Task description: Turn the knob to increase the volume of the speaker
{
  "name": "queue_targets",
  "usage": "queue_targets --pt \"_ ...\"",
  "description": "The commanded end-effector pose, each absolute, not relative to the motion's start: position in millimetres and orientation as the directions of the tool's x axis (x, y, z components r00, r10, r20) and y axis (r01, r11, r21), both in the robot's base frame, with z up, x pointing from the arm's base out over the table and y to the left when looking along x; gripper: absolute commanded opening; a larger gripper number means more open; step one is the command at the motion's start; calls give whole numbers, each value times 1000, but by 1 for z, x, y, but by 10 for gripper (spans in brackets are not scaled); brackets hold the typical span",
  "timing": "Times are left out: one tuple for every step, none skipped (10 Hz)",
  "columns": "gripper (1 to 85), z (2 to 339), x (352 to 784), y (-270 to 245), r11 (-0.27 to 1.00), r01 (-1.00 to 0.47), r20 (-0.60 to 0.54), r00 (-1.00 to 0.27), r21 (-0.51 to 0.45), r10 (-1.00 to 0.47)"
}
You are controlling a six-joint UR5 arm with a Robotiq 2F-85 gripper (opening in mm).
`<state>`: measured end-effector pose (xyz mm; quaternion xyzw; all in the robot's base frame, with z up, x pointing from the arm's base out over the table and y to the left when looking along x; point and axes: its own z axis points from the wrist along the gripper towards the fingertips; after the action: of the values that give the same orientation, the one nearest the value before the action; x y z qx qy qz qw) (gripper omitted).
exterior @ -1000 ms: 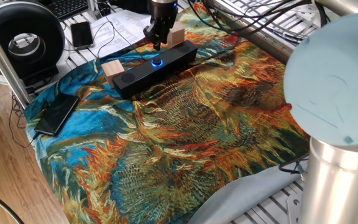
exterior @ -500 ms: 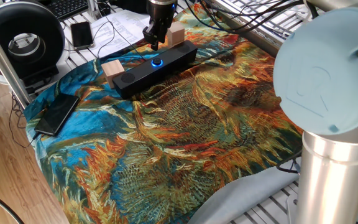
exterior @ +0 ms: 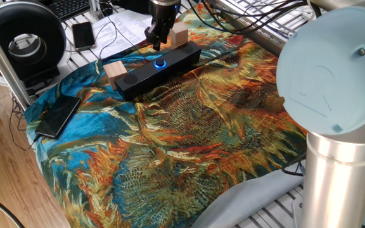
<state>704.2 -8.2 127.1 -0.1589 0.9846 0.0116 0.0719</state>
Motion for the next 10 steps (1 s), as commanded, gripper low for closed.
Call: queue_targets --pt "387 130 706 -6 949 -315 -155 -938 16 -309" --pt "387 130 707 -5 942 -337 -160 -930 13 -330" --pt "387 131 704 -2 932 -363 -155 -922 24 -355" --pt "387 131 702 -3 928 -371 -148 -919 22 -364" --pt "387 131 702 -6 927 -375 -143 -918 8 -371" --pt "387 131 701 -8 927 -376 -135 -918 5 -372" --pt "387 131 702 -10 930 -367 -136 -922 -1 -364" --pt "387 131 706 -10 941 -340 -149 -930 -5 -336" --pt "387 131 705 -15 954 -298 -143 -944 -16 -297" --pt "383 131 704 -17 961 -276 -135 -952 -18 -276"
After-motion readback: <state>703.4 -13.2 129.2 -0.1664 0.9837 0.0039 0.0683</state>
